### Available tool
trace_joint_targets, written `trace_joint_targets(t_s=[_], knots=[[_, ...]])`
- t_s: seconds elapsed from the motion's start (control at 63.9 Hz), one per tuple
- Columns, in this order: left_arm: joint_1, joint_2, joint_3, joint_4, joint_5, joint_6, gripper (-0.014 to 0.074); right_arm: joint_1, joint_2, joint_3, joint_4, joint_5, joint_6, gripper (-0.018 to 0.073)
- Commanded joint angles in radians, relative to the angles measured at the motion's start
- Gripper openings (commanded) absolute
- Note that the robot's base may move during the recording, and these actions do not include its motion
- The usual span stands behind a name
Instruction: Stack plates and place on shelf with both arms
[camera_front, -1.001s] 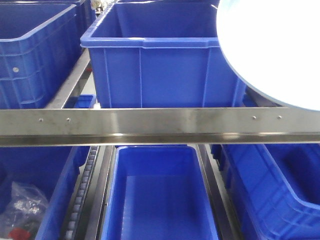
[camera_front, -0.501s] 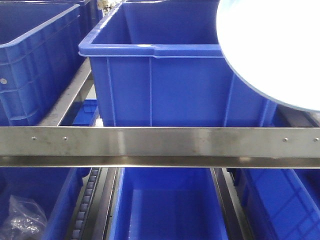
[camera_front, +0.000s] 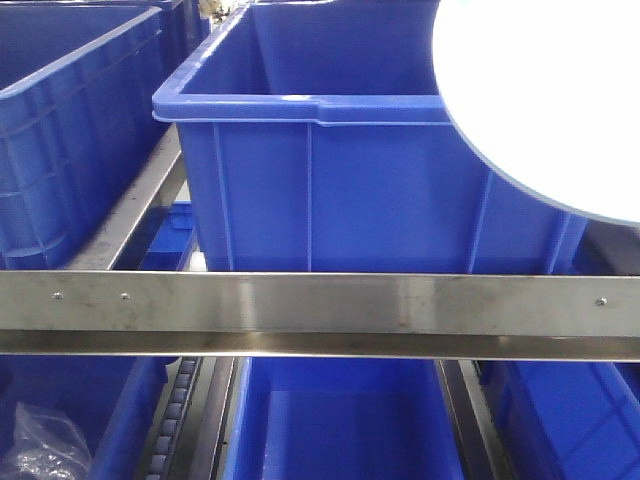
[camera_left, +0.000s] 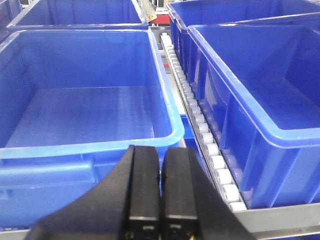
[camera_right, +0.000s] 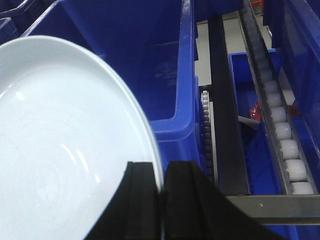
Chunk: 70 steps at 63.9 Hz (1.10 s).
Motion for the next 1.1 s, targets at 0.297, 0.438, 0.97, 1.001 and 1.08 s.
trace_joint_targets(t_s=[0.297,0.438,0.97,1.001,1.08], knots=[[0.0,0.006,-0.029,-0.009,-0.092,-0.005,0.0083,-0.005,0.003,-0.03,0.008,-0.092,-0.004,0.005],[0.0,0.006,-0.029,-0.009,-0.092,-0.005,0.0083,-0.003,0.003,-0.042,0.008,-0.119,-0.004,0.005],[0.0,0.006,-0.029,-0.009,-0.092,-0.005,0.0083,0.037,0.48,-0.519,-0.065,-0.161,-0.048,0.005],[0.0,0.006,-0.029,-0.009,-0.092,-0.005,0.0083,0.047,0.515,-0.547,-0.065,-0.169,-0.048,0.005],[0.0,0.006,-0.029,-0.009,-0.092,-0.005,0.0083,0.073,0.61,-0.622,-0.066,-0.178,-0.048,0.0052]])
